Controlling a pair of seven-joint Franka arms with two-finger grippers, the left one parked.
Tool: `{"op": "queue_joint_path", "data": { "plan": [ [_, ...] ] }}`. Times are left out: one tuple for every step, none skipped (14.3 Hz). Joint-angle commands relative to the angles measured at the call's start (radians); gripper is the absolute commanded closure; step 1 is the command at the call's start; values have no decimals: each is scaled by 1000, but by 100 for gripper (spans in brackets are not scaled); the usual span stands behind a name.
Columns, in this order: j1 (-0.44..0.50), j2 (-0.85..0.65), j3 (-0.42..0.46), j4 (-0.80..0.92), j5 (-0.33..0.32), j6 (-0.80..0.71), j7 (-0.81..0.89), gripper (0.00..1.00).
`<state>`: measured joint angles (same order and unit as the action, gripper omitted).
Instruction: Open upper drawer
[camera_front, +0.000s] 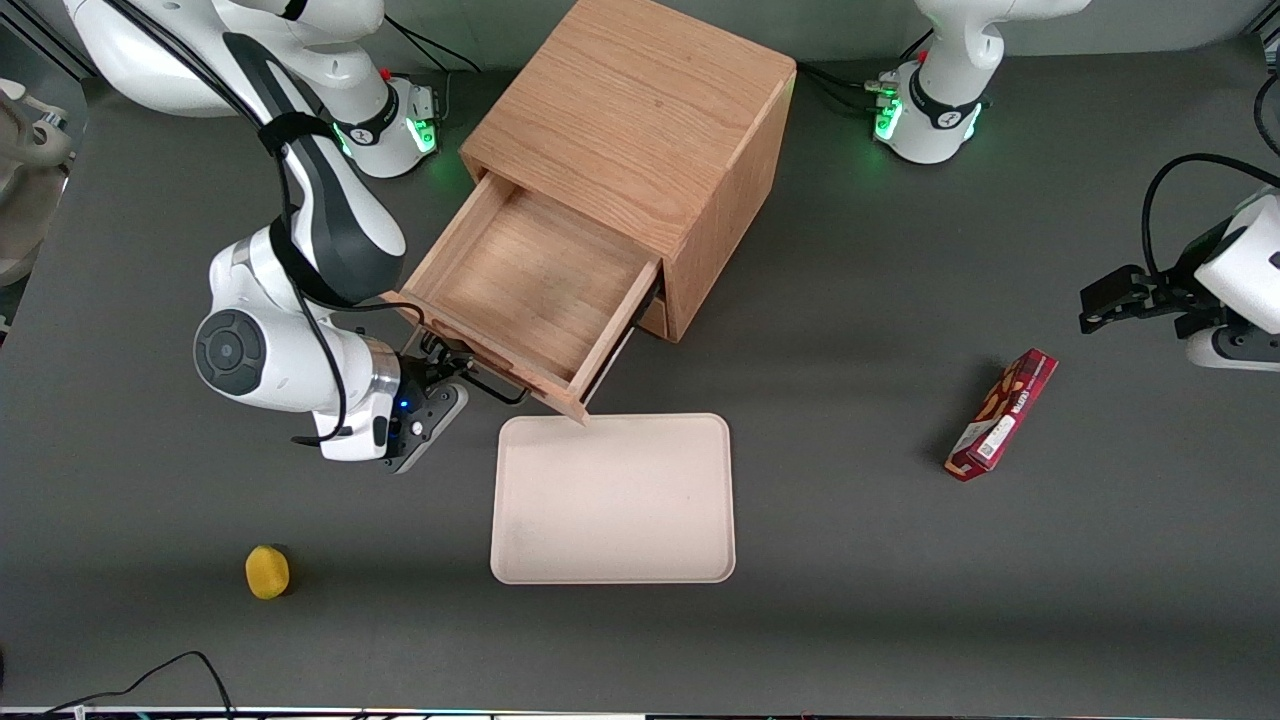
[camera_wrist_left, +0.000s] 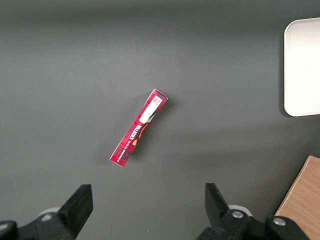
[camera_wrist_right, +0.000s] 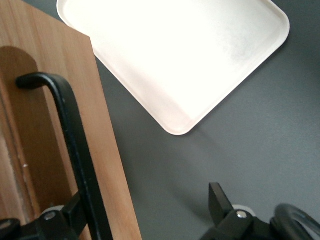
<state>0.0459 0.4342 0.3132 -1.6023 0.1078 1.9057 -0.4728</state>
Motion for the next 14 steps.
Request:
{"op": "queue_joint_path", "data": {
  "plan": [
    [9,26,-8,74,-40,-62,-24,0],
    [8,28,-8,85,-42,-69,-24,0],
    [8,29,-8,85,-42,-73,-24,0],
    [8,29,-8,85,-42,-73,-24,0],
    [9,29,-8,87,-40,-74,-18,0],
    [12,21,-8,90,-40,-88,-10,0],
    [14,20,-8,113,-40,-112,-7,0],
    [14,21,-8,149,-40,-147,-7,0],
    [14,14,-8,185,-40,-193,12,0],
    [15,3,-6,217,-42,-229,44,0],
    [15,-12,-3,249,-42,-265,77,0],
    [15,-34,-2,274,-40,-293,113,0],
    [15,-64,-2,297,-37,-316,172,0],
    [15,-107,-3,301,-36,-341,239,0]
  ]
}}
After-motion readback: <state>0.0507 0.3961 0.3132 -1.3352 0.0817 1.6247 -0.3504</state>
